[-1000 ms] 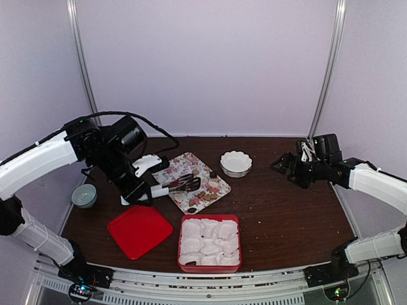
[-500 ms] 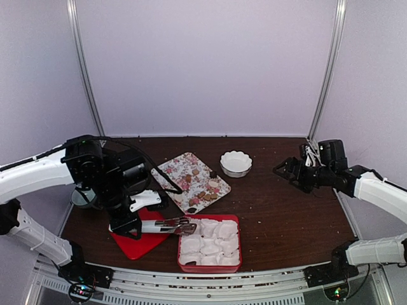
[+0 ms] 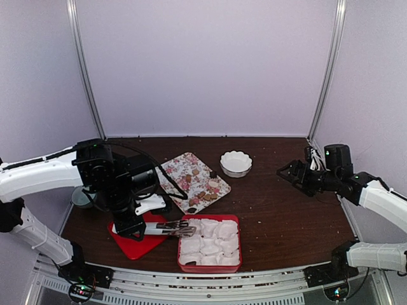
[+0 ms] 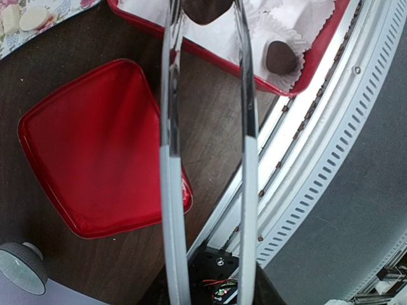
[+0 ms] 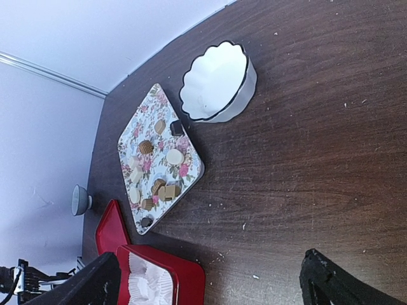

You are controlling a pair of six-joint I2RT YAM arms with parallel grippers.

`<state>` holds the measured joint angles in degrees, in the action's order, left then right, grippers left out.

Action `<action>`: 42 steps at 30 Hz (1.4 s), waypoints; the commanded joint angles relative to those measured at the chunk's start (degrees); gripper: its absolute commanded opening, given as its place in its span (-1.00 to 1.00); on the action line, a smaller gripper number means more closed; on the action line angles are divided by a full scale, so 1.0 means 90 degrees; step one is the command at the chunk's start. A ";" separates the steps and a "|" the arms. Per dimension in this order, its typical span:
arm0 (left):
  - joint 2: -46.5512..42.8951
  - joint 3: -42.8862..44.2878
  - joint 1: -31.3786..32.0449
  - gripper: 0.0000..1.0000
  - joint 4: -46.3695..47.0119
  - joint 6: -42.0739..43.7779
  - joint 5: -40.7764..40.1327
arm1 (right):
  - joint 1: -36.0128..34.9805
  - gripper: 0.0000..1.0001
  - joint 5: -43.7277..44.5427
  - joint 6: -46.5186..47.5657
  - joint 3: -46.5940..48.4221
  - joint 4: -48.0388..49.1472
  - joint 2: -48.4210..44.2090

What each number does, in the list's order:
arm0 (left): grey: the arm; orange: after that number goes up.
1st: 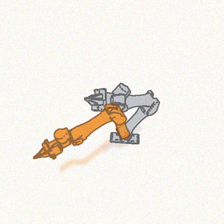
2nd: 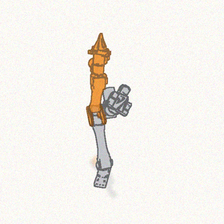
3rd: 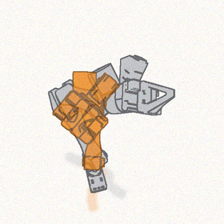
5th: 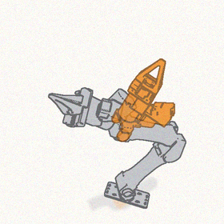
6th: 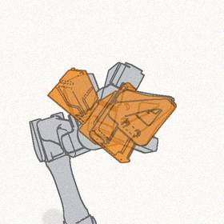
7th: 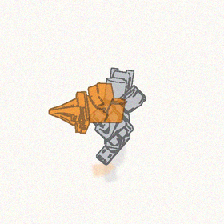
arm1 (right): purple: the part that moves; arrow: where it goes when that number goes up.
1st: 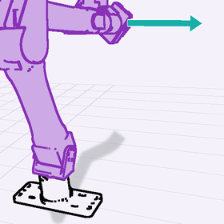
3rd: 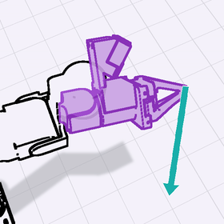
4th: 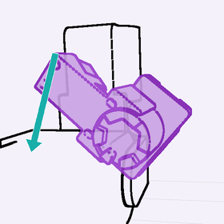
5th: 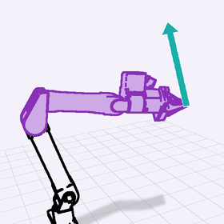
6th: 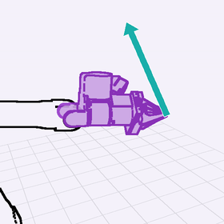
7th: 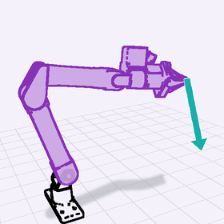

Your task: Pack the chocolate

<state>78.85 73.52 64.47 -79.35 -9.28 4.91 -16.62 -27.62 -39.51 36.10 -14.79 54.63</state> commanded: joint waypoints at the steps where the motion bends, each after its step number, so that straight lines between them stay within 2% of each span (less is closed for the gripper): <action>1: 0.0114 -0.0017 0.0135 -0.60 0.0204 0.0200 0.0103 | 0.0032 1.00 0.0196 -0.0111 -0.0091 -0.0066 -0.0166; 7: 0.0191 -0.0116 0.0182 -0.54 0.0213 0.0262 0.0151 | 0.0035 0.99 0.0250 -0.0141 -0.0155 -0.0117 -0.0253; 17: 0.0232 -0.0101 0.0190 -0.26 0.0218 0.0236 0.0092 | 0.0031 1.00 0.0255 -0.0151 -0.0154 -0.0115 -0.0250; 26: 0.0051 0.0186 0.0122 -0.24 0.0448 0.0107 0.0009 | 0.0031 1.00 0.0276 -0.0137 -0.0121 -0.0086 -0.0221; 31: 0.0162 0.0777 -0.0461 -0.25 0.0656 0.0060 0.0009 | 0.0037 1.00 0.0295 -0.0134 -0.0085 -0.0069 -0.0201; 35: 0.0467 0.1401 -0.1258 -0.25 0.0830 0.0093 -0.0050 | 0.0031 1.00 0.0323 -0.0142 -0.0065 -0.0047 -0.0207; 42: 0.1565 0.2693 -0.2125 -0.24 0.0949 0.0084 -0.0482 | 0.0031 0.99 0.0427 -0.0174 -0.0056 -0.0112 -0.0278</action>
<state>88.20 92.20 47.92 -73.76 -8.25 3.11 -16.62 -25.47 -40.71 35.03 -15.90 53.12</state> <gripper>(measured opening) 0.383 0.999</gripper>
